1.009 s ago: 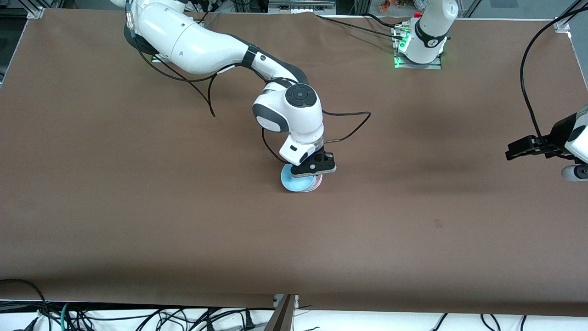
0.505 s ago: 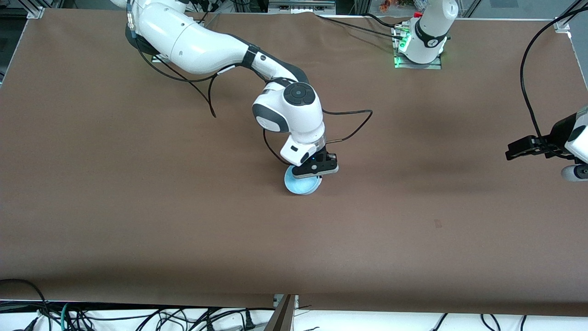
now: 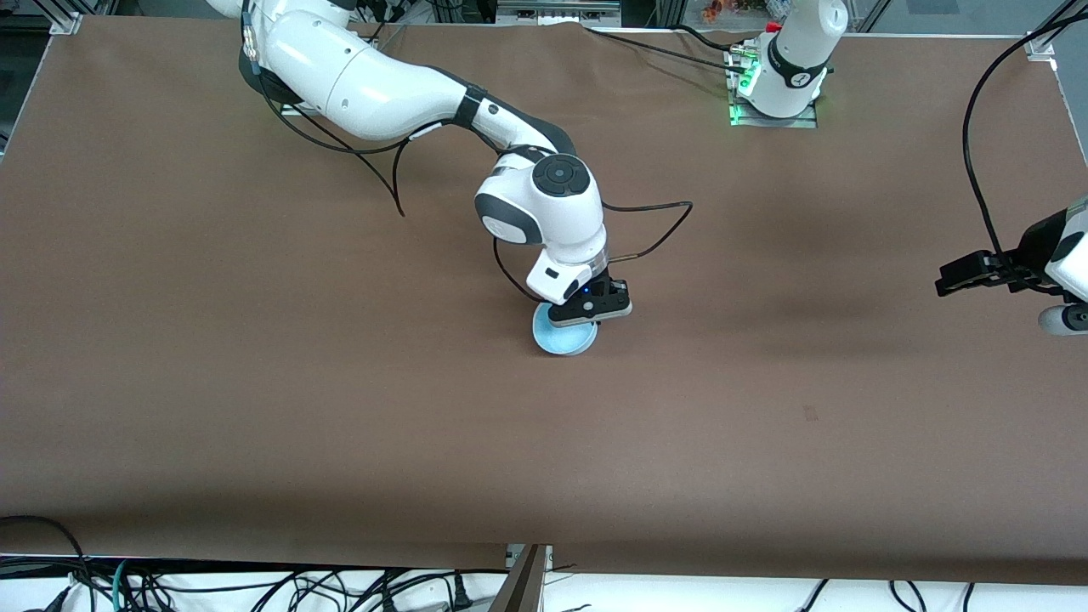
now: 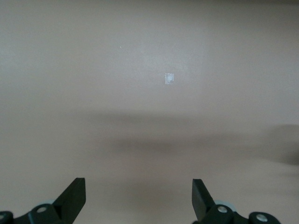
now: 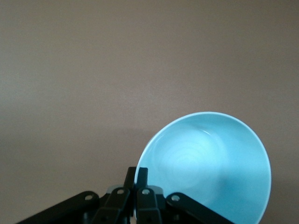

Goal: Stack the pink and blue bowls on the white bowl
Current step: 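Lower the blue bowl into the pink bowl with the right gripper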

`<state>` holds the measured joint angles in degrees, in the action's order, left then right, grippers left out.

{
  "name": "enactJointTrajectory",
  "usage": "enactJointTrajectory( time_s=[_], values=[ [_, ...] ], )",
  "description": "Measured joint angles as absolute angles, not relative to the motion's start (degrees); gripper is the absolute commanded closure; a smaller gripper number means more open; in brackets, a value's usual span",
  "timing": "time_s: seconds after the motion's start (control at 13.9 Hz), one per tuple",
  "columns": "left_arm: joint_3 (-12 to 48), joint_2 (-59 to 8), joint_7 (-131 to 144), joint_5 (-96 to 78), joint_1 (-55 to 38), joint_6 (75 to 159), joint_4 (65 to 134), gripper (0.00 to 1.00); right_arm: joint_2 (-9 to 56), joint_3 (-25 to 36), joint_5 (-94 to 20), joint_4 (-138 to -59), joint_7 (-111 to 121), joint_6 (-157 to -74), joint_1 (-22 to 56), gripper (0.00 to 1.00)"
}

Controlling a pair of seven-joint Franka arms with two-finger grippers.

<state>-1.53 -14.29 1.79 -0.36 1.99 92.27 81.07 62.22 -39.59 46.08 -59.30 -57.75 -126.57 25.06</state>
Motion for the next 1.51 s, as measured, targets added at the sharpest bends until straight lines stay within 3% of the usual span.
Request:
enactJointTrajectory(
  time_s=[1.01,1.08,1.15,1.3,1.51],
  values=[
    [-1.53,-14.45,1.79,-0.36,2.00,92.26,81.06,0.00,63.99,-37.83,46.16,-59.37,-55.20,-126.66,25.78,1.00],
    [-1.53,-14.46,1.79,-0.36,2.01,92.27,81.06,0.00,64.03,-37.74,46.16,-59.37,-55.19,-126.85,25.82,0.87],
    [-1.53,-14.46,1.79,-0.44,2.01,92.27,81.06,0.00,64.06,-37.57,46.16,-59.39,-55.19,-127.21,25.87,0.66],
    [-1.54,-14.48,1.79,-1.13,2.02,92.27,81.06,0.00,64.20,-37.05,46.16,-59.41,-55.19,-128.26,25.87,0.57],
    [-1.55,-14.55,1.79,-1.29,2.04,92.27,81.06,0.00,64.45,-36.45,46.16,-59.40,-55.19,-129.13,25.67,0.56]
  ],
)
